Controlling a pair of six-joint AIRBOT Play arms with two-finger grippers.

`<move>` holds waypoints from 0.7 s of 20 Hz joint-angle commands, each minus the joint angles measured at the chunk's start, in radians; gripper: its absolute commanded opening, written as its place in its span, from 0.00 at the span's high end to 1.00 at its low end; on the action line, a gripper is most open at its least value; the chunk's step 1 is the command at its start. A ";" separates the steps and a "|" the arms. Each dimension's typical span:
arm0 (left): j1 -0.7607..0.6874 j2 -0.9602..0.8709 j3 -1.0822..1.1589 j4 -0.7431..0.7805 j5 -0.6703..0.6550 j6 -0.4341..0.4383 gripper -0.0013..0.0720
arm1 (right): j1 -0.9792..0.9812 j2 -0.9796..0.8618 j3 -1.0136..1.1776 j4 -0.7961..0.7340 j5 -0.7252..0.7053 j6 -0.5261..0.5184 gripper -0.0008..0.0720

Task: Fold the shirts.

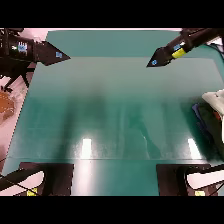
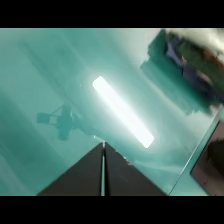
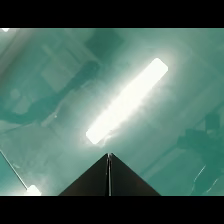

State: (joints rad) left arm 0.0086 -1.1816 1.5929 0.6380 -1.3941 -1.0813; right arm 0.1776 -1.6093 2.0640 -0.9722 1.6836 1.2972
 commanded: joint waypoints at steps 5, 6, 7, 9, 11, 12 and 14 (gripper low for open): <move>-0.026 0.000 0.008 0.022 0.001 0.024 0.95 | 0.033 0.102 -0.201 0.037 -0.091 -0.012 0.96; -0.026 0.000 0.008 0.022 0.007 0.023 0.95 | 0.033 0.113 -0.225 0.037 -0.091 -0.012 0.96; -0.026 0.000 0.008 0.022 0.017 0.024 0.95 | 0.033 0.119 -0.242 0.037 -0.090 -0.012 0.96; -0.026 0.000 0.008 0.021 0.025 0.023 0.95 | 0.034 0.124 -0.269 0.037 -0.087 -0.012 0.96; -0.026 0.000 0.008 0.021 0.026 0.023 0.95 | 0.034 0.124 -0.293 0.037 -0.089 -0.013 0.96; -0.026 0.000 0.008 0.021 0.026 0.023 0.95 | 0.034 0.124 -0.307 0.037 -0.088 -0.012 0.96; -0.026 0.000 0.008 0.021 0.026 0.023 0.95 | 0.034 0.123 -0.330 0.037 -0.088 -0.012 0.96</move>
